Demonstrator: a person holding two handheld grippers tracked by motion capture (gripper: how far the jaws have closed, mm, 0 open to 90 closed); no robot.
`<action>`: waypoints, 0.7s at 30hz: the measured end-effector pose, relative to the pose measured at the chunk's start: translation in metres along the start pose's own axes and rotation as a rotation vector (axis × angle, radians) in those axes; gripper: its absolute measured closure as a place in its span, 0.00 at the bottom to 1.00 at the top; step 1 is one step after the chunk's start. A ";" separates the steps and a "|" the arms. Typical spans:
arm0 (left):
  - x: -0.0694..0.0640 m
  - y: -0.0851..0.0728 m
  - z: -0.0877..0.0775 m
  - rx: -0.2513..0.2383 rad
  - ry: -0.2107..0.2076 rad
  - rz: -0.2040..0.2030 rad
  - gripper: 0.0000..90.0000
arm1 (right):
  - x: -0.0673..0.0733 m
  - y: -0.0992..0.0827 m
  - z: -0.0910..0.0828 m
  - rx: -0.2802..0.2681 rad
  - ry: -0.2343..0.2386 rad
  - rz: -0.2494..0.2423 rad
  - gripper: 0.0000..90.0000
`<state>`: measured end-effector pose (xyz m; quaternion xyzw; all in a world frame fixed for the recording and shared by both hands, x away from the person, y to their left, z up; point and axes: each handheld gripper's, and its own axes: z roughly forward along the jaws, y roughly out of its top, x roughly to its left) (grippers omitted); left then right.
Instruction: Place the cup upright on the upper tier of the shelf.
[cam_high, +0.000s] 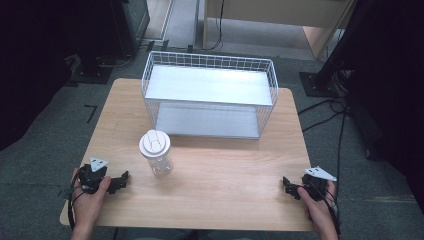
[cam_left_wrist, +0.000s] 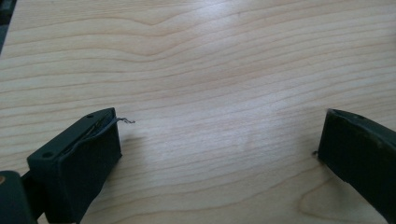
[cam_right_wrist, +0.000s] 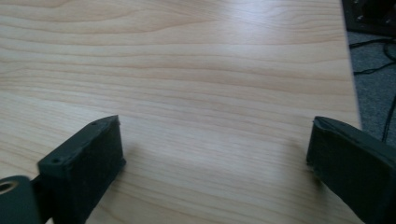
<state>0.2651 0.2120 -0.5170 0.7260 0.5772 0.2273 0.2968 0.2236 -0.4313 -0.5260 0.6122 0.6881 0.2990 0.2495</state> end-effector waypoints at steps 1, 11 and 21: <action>0.000 0.000 0.000 0.000 0.000 0.000 0.00 | 0.000 0.000 0.000 0.000 0.000 0.000 0.03; -0.013 0.007 -0.017 -0.127 -0.204 0.053 0.00 | 0.006 0.004 0.004 0.005 0.000 0.002 0.01; -0.034 0.010 -0.017 -0.184 -0.352 0.137 0.00 | 0.006 0.005 0.005 0.007 0.001 -0.001 0.01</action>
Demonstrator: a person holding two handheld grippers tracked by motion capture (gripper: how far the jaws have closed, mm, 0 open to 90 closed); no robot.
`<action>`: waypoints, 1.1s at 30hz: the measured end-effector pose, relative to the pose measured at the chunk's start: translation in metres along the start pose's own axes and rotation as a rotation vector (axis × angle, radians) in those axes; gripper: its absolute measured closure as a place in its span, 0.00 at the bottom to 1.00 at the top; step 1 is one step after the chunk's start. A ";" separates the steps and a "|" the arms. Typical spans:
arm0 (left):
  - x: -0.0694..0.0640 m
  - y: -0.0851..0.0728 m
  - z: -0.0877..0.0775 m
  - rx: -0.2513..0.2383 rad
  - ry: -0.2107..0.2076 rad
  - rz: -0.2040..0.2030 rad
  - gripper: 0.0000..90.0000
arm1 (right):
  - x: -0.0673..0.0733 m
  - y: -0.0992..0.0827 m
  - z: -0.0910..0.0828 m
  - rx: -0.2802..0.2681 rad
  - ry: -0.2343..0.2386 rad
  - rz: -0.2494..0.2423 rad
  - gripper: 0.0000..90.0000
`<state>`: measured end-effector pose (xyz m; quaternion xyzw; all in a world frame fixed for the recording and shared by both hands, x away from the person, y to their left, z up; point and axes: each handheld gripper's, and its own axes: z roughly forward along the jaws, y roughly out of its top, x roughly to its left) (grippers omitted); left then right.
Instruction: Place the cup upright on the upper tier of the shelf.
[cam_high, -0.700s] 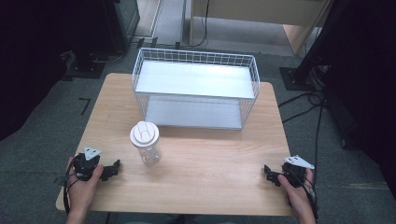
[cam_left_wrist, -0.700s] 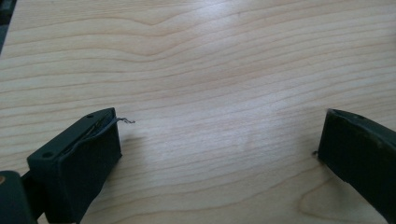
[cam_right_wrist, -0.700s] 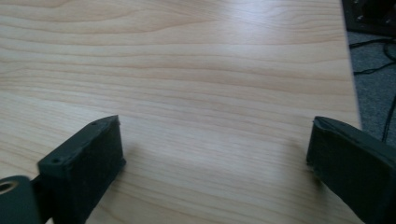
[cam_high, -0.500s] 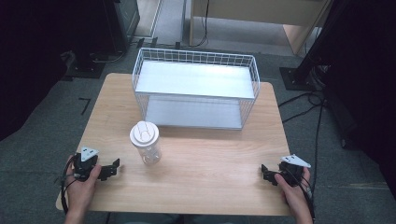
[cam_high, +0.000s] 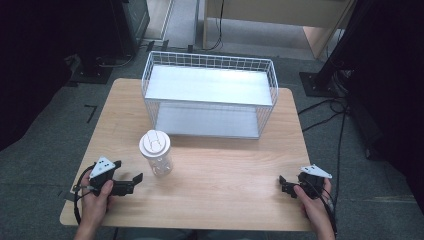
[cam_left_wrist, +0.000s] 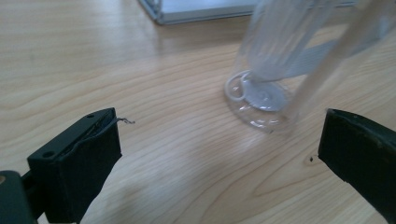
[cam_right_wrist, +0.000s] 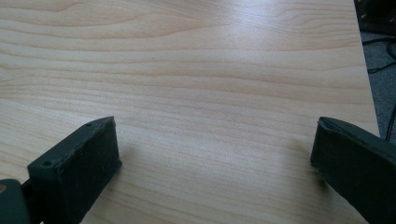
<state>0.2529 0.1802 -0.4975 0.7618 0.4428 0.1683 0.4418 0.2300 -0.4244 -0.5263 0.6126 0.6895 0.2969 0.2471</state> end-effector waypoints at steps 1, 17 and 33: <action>-0.004 0.000 0.002 -0.003 0.006 0.016 0.00 | 0.000 0.000 0.000 0.000 0.000 0.000 0.01; -0.035 0.011 0.023 -0.062 -0.017 0.019 0.00 | 0.000 0.000 0.000 0.001 0.000 0.001 0.01; -0.051 0.032 0.033 -0.102 0.022 -0.002 0.00 | 0.001 0.000 0.000 0.001 -0.005 0.009 0.01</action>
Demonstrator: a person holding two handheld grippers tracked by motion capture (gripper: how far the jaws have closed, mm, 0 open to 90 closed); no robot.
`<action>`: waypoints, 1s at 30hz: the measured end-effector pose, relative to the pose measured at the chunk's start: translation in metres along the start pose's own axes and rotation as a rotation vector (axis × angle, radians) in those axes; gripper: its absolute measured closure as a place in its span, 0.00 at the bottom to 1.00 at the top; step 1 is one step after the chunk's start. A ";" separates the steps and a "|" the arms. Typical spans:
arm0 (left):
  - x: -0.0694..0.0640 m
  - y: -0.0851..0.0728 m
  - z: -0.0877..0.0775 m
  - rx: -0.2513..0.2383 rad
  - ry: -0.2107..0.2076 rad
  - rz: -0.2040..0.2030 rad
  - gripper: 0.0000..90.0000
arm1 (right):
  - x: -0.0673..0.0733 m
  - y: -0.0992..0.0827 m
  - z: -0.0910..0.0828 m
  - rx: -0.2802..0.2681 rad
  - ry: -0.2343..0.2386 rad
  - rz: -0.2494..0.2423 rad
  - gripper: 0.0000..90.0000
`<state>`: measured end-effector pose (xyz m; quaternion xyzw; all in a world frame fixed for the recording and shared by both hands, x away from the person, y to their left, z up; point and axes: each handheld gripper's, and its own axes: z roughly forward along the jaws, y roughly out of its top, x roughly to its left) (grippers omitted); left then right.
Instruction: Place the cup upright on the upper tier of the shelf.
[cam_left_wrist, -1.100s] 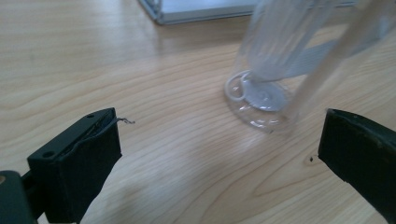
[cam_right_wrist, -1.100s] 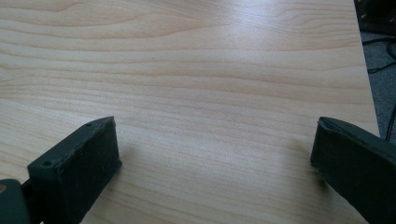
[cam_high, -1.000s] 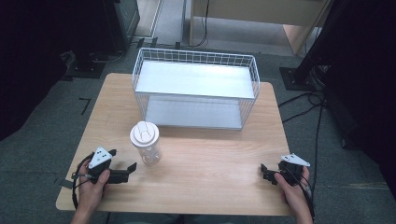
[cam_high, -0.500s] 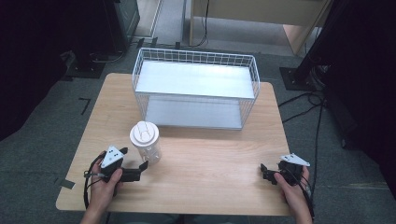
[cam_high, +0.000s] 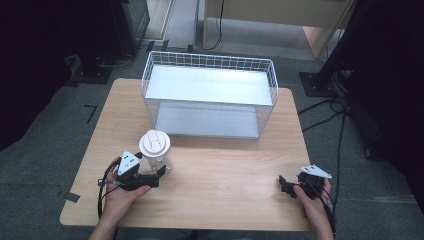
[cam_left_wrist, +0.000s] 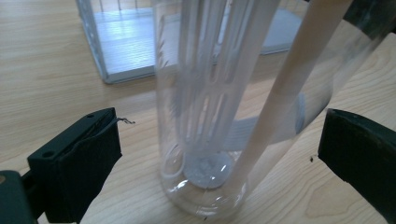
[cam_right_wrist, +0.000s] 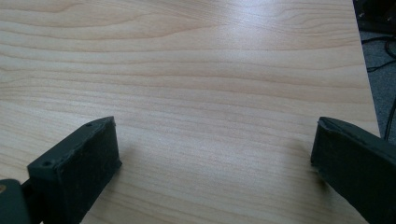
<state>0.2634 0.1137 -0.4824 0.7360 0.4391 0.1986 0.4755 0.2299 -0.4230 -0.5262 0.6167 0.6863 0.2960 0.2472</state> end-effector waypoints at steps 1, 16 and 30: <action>0.000 0.002 0.000 -0.003 -0.007 -0.001 0.00 | 0.000 0.000 0.000 0.000 0.000 0.000 0.01; -0.013 0.022 0.007 -0.082 -0.013 -0.004 0.01 | 0.000 0.000 0.000 0.000 -0.001 0.000 0.01; -0.013 0.030 0.007 -0.149 0.007 -0.027 0.11 | 0.000 0.000 0.000 0.000 0.000 0.000 0.01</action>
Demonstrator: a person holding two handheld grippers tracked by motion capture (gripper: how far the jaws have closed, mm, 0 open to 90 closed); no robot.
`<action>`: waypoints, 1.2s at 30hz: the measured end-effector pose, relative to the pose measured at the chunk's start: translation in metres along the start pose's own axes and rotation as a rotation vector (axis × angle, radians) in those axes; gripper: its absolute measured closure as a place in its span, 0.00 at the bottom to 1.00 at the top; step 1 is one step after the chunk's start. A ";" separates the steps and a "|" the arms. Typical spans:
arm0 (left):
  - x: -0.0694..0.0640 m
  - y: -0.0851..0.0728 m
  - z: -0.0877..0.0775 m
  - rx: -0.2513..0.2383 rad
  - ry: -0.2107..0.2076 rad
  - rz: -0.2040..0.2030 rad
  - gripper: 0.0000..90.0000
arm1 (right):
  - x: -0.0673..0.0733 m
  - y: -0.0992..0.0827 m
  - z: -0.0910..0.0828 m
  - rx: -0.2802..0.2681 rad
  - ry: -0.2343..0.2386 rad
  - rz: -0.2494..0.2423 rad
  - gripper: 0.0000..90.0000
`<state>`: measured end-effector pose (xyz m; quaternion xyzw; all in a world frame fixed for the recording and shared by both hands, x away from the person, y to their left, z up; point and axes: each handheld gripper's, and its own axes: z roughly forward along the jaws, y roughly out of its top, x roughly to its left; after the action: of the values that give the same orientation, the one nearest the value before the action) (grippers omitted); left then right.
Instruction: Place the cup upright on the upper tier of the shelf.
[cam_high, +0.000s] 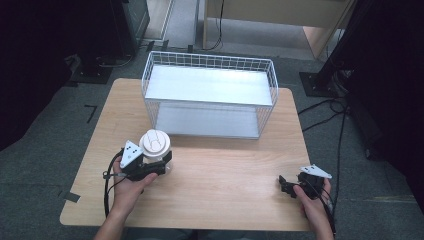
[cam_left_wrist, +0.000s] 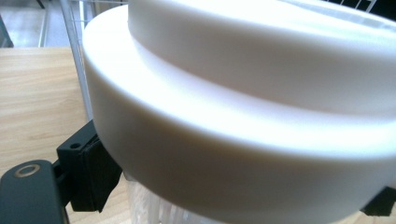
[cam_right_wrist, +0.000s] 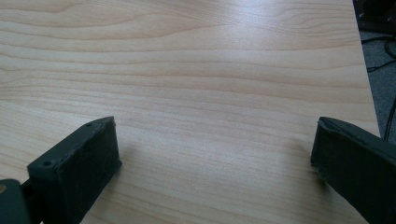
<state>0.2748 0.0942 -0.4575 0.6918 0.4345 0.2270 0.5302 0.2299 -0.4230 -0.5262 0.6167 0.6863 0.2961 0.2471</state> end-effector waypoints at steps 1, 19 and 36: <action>-0.001 0.000 0.000 -0.003 0.005 0.004 0.13 | 0.000 0.000 0.000 0.000 -0.001 0.000 0.01; -0.008 0.011 0.000 -0.057 0.008 0.016 0.16 | 0.000 0.000 0.000 0.000 -0.001 0.000 0.01; -0.014 0.050 -0.003 -0.162 0.008 0.045 0.17 | 0.000 0.000 0.000 -0.001 0.000 0.001 0.01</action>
<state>0.2830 0.0806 -0.4083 0.6553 0.4010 0.2760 0.5776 0.2299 -0.4229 -0.5263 0.6170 0.6857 0.2965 0.2475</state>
